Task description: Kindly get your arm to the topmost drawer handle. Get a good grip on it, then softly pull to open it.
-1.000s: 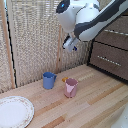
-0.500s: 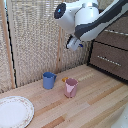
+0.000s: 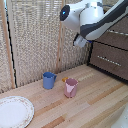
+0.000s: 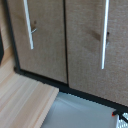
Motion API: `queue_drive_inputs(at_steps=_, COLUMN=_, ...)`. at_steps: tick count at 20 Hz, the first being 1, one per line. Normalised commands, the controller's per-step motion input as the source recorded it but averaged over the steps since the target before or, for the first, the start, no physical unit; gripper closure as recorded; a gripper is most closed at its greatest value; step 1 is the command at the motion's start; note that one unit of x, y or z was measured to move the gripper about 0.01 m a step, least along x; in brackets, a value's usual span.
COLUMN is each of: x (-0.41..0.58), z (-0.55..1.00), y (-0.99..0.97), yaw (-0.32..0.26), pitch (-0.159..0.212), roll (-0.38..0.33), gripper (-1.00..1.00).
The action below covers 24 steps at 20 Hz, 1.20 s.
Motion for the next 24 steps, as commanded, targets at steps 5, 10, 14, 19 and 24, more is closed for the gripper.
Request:
queue_drive_inputs(at_steps=5, x=-0.194, z=0.02, y=-0.39, yaw=0.153, pitch=-0.043, roll=-0.252, gripper=-1.00)
queue_drive_inputs(at_steps=10, x=-0.323, z=0.00, y=-0.45, yaw=0.109, pitch=0.048, roll=-0.206, gripper=-1.00)
queue_drive_inputs(at_steps=14, x=-0.402, z=0.00, y=-0.48, yaw=0.087, pitch=0.052, roll=-0.197, gripper=-1.00)
queue_drive_inputs(at_steps=19, x=-0.291, z=0.00, y=-0.52, yaw=0.115, pitch=0.010, roll=-0.180, gripper=-1.00)
queue_drive_inputs(at_steps=24, x=-0.056, z=0.00, y=-0.47, yaw=0.180, pitch=-0.001, roll=-0.163, gripper=-1.00)
